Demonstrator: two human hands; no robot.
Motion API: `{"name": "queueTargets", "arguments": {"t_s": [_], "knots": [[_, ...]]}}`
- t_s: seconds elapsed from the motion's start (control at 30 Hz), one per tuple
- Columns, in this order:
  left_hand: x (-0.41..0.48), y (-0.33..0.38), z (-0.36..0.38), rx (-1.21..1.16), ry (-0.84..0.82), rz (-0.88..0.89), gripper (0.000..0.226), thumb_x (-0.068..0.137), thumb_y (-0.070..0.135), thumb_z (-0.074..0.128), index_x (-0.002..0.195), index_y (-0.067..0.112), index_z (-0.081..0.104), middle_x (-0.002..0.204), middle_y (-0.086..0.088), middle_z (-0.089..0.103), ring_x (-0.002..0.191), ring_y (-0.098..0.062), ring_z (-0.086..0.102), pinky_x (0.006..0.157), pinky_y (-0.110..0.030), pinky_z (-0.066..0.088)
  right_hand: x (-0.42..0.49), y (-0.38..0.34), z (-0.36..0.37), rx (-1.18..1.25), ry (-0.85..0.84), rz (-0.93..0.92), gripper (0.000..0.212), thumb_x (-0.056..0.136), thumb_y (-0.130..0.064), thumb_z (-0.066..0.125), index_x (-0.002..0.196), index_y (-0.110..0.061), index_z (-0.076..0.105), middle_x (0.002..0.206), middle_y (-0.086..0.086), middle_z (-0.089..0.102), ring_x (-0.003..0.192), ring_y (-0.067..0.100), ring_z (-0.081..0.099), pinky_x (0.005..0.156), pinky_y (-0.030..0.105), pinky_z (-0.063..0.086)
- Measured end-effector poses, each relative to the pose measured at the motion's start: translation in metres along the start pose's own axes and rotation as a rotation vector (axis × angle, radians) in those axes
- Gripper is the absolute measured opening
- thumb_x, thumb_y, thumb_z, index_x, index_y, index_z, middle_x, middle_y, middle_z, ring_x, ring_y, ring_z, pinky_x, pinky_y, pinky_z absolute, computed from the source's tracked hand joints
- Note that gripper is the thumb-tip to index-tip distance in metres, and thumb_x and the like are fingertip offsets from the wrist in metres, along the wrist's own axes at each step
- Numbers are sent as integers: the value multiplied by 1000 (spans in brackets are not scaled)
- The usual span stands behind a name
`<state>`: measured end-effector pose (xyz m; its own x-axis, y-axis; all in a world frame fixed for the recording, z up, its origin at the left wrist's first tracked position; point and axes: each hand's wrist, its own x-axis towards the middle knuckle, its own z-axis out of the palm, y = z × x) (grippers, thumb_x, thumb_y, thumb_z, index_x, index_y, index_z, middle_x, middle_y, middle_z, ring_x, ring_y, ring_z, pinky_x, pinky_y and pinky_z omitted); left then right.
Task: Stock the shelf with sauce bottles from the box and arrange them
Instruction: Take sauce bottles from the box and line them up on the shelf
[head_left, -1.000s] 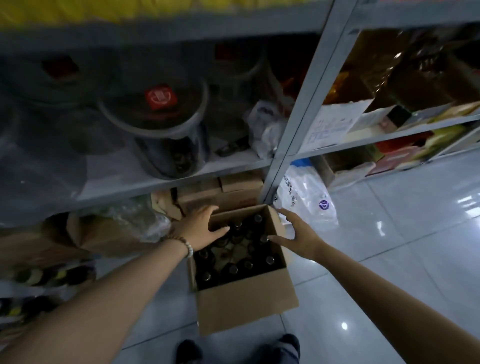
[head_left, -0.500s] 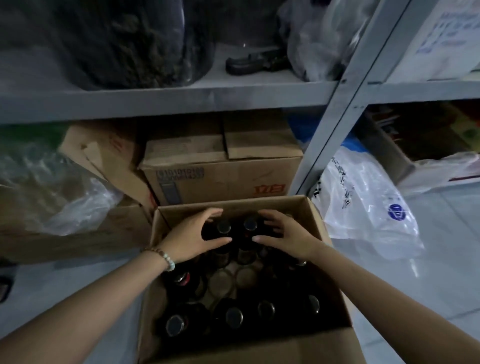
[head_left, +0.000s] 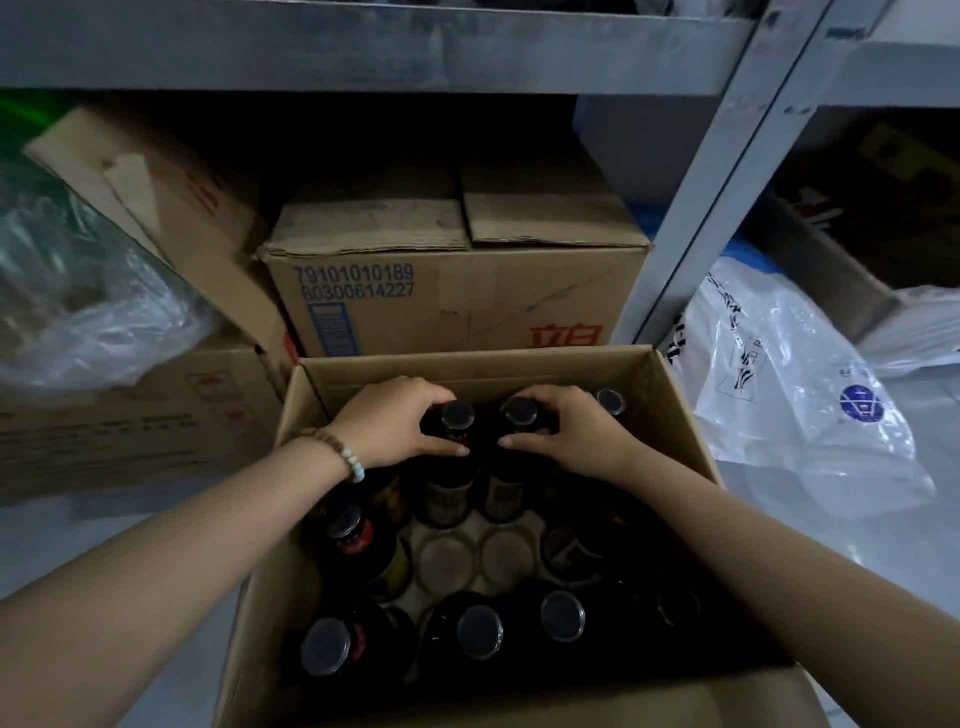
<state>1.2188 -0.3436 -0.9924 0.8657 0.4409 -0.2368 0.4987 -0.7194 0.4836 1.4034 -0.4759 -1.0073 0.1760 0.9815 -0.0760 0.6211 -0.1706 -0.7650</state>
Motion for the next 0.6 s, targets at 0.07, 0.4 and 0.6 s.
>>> {"name": "queueTargets", "arguments": {"t_s": [0.07, 0.4, 0.6], "knots": [[-1, 0, 0, 16, 28, 24, 21, 75, 57, 65, 83, 39, 58, 87, 13, 65, 81, -8, 60, 68, -35, 53, -2, -2, 0, 7, 3, -3, 35, 78, -25, 77, 109, -14, 67, 106, -5, 69, 98, 5, 63, 79, 10, 50], [-14, 1, -7, -312, 107, 83, 25, 73, 47, 70, 94, 34, 64, 100, 16, 68, 99, 0, 60, 95, -33, 48, -18, -10, -12, -13, 90, -57, 29, 77, -27, 77, 102, -15, 69, 101, -9, 68, 95, -6, 59, 84, 7, 43], [-40, 28, -50, -570, 293, 162, 31, 69, 41, 71, 94, 22, 70, 93, 6, 72, 93, -7, 66, 87, -34, 53, -37, -58, -62, 3, 94, -46, 30, 73, -39, 78, 93, -18, 70, 84, -6, 73, 78, 7, 67, 75, 27, 54]]}}
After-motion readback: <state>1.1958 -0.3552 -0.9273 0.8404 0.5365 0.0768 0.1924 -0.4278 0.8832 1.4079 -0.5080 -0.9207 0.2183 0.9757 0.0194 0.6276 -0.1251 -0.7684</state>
